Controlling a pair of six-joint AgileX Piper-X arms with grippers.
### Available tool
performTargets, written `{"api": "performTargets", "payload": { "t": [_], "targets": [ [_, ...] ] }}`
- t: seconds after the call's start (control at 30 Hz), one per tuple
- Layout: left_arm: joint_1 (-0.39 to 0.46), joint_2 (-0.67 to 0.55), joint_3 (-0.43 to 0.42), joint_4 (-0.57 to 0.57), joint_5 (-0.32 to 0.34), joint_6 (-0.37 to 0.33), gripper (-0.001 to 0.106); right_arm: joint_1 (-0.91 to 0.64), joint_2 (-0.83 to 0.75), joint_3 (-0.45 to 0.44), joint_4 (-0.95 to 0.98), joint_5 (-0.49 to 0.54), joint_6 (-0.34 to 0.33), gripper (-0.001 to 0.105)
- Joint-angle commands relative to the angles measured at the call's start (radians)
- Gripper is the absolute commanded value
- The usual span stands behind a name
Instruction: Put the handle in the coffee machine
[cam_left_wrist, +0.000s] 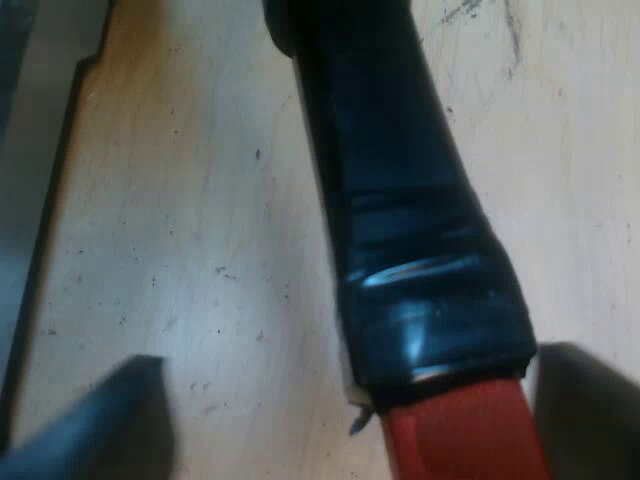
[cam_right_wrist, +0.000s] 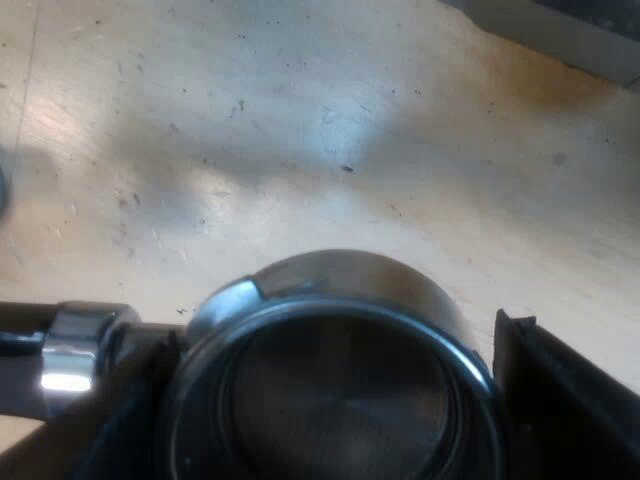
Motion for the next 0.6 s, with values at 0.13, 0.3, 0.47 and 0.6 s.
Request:
{"api": "performTargets", "payload": {
  "t": [0.13,0.3,0.47,0.6],
  "targets": [
    [-0.005,-0.001,-0.003,-0.008,0.027,0.006,0.052,0.001,-0.018,-0.014,0.009,-0.015,0.003,0.0],
    [-0.005,-0.001,-0.003,-0.008,0.033,0.006,0.052,0.001,-0.018,-0.014,0.009,-0.015,0.012,0.0],
    [-0.005,-0.001,-0.003,-0.006,0.033,0.006,0.04,0.001,-0.018,-0.014,0.009,-0.015,0.019,0.0],
    [-0.005,-0.001,-0.003,0.003,0.031,0.006,0.008,0.001,-0.018,-0.014,0.007,-0.015,0.019,0.0]
  ]
}}
